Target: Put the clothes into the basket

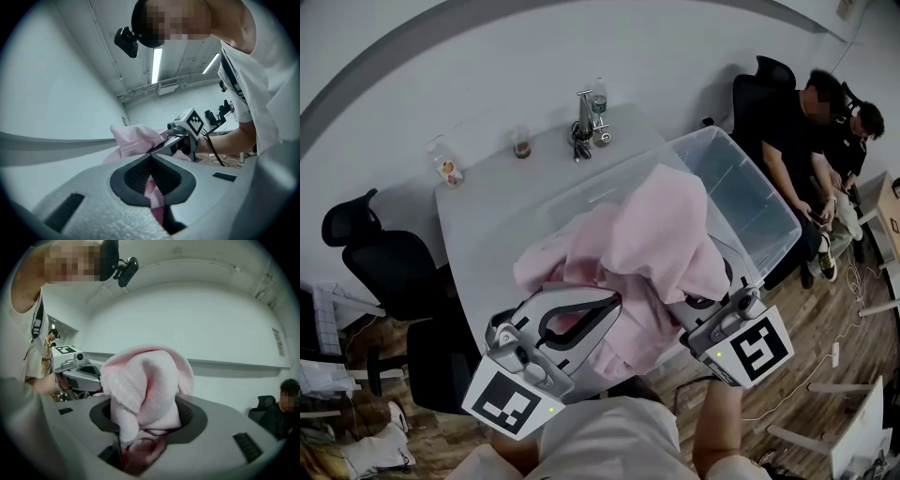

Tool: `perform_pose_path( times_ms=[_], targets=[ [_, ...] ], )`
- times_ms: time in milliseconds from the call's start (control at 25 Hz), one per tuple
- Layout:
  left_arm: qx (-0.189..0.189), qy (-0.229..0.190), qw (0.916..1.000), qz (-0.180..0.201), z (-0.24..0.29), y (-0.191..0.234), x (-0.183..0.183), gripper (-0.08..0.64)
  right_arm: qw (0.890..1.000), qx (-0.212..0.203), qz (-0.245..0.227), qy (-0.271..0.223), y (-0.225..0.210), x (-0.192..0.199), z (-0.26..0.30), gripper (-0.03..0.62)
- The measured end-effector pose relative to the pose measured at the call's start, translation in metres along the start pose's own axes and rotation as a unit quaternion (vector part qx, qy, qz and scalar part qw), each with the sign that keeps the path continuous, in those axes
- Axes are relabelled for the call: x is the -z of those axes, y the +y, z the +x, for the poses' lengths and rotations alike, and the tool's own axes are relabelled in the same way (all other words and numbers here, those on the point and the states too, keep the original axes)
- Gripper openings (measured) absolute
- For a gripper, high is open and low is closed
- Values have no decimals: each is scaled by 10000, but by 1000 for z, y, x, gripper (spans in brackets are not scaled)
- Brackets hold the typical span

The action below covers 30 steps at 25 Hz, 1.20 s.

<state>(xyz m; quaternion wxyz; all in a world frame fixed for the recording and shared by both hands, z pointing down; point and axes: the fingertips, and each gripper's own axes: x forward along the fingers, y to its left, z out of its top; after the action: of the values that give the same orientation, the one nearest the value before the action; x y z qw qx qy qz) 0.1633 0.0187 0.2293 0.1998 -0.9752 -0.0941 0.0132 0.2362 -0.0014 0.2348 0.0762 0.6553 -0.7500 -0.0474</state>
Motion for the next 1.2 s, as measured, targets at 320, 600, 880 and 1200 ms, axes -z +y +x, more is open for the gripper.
perform_pose_path(
  times_ms=[320,600,880,1200],
  targets=[
    [296,36,9995,-48,59,-6,7,1,9991,363,42,202,-60,26,-26,232],
    [512,160,9983,-214,101,-14,24,2,9968,445,72,665,-90,68,-34,233],
    [667,385,9962,-415,129,-17,51,2,9903,342,264,1322,-100,126,-29,242],
    [780,614,9933,-584,142,-23,73,2,9813,19,298,1901,-95,175,-23,255]
  ],
)
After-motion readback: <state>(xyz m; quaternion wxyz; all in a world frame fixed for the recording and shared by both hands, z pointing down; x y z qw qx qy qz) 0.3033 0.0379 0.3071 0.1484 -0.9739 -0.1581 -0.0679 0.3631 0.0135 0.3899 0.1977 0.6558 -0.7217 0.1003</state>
